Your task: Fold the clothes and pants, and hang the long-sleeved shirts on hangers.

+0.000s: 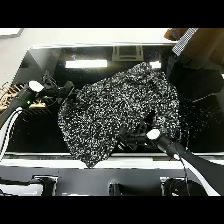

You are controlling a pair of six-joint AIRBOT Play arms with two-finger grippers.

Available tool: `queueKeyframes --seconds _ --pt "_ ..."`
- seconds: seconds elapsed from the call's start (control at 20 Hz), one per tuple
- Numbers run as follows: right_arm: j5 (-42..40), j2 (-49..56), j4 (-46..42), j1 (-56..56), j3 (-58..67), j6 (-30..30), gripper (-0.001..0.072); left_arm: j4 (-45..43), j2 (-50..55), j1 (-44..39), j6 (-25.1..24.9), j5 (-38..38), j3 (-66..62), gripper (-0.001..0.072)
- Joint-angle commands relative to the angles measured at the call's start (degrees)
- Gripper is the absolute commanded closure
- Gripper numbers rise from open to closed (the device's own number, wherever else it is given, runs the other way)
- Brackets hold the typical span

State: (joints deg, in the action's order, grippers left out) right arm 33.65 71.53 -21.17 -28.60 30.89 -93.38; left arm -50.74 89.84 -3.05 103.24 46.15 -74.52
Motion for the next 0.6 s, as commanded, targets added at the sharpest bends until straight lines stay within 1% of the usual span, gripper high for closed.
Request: queueKeyframes --seconds 0.0,0.1,0.2,0.3,0.35,0.55 --pt "2.5 -2.2 -6.6 4.8 6.3 1.0 0.0689 1.7 -1.2 1.0 -3.1 -0.1 -2.1 0.0689" --pt "9.5 -3.9 -16.9 12.7 14.6 -2.4 0.0689 5.0 -2.6 2.6 -7.8 -0.1 -6.7 0.0689" --pt "17.0 -4.4 -23.5 20.2 26.5 -2.5 0.0688 6.9 -4.4 4.3 -9.6 -0.1 -13.2 0.0690" --pt "22.5 -4.4 -26.3 25.6 40.6 -1.0 0.0689 7.6 -6.8 5.6 -10.7 -0.1 -20.9 0.0690" --pt "24.6 -4.4 -26.6 27.6 48.3 0.3 0.0689 7.7 -8.3 5.9 -12.2 -0.1 -24.9 0.0689" --pt "30.3 -4.4 -29.5 32.9 76.8 0.7 0.0688 7.7 -17.0 6.3 -17.4 -1.6 -37.1 0.0689"
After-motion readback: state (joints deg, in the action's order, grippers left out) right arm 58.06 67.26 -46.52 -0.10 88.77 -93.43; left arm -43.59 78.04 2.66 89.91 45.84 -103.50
